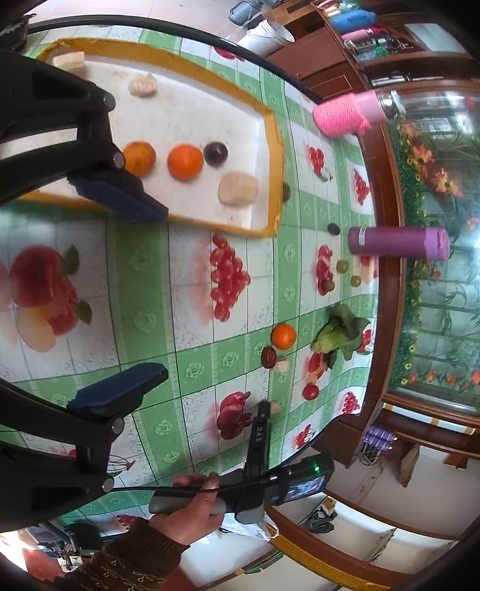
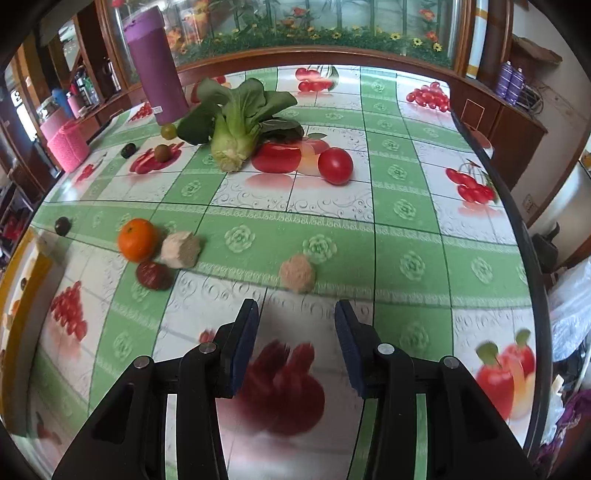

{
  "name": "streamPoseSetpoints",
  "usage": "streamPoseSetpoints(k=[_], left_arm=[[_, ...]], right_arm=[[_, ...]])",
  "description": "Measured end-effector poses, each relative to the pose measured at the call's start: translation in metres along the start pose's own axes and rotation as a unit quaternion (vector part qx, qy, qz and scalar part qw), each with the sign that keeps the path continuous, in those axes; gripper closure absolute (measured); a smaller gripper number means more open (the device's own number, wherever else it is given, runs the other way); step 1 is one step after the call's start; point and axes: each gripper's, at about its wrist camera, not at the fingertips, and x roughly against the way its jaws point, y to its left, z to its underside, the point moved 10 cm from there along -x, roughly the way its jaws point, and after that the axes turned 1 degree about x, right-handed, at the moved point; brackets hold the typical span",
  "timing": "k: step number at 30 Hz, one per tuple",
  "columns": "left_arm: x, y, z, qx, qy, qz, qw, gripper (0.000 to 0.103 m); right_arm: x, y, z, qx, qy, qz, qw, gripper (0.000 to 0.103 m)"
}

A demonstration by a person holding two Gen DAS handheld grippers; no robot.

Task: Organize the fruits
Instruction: 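Grasp a small round beige cookie with the right tool while the left tool grasps another orange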

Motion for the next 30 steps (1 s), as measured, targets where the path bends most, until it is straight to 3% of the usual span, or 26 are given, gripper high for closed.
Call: streamPoseSetpoints(k=[5,7,17,23,24,26,27,30], left_arm=[[-0.025,-0.015,-0.016,-0.015,0.009,-0.005,0.9998,0.023],[-0.037,-0.018,-0.027,-0.014,0.010,-0.008,0.9998,0.023],[-0.103,-0.033,-0.096,0.004,-0.004,-0.026,0.9996,0.023],[-0.140,-0.046,-0.112,0.034,0.005,-0.004,0.9994,0.023],[-0.145,-0.047,-0.112,0.034,0.007,-0.007,0.9994,0.025],[-0.157,-0.050,-0.111,0.028,0.016,-0.008,0.9994,0.041],[-0.163,-0.051,-0.108,0.027,0.024,-0.004,0.9993,0.053],[-0.167,-0.056,-0.108,0.043,0.020,0.031,0.9984,0.066]], right_arm=[[-0.006,0.002,-0.008,0.042,-0.011,0.007,0.999,0.064],[-0.005,0.000,-0.008,0.043,-0.013,0.005,0.999,0.079],[0.025,-0.010,-0.004,0.030,-0.016,-0.036,0.999,0.080],[0.026,-0.014,0.006,0.034,-0.007,-0.043,0.998,0.079],[0.025,-0.015,0.006,0.036,-0.006,-0.041,0.998,0.079],[0.024,-0.016,0.006,0.035,-0.006,-0.041,0.998,0.079],[0.024,-0.017,0.006,0.034,-0.007,-0.043,0.998,0.079],[0.024,-0.019,0.005,0.030,-0.008,-0.046,0.998,0.079]])
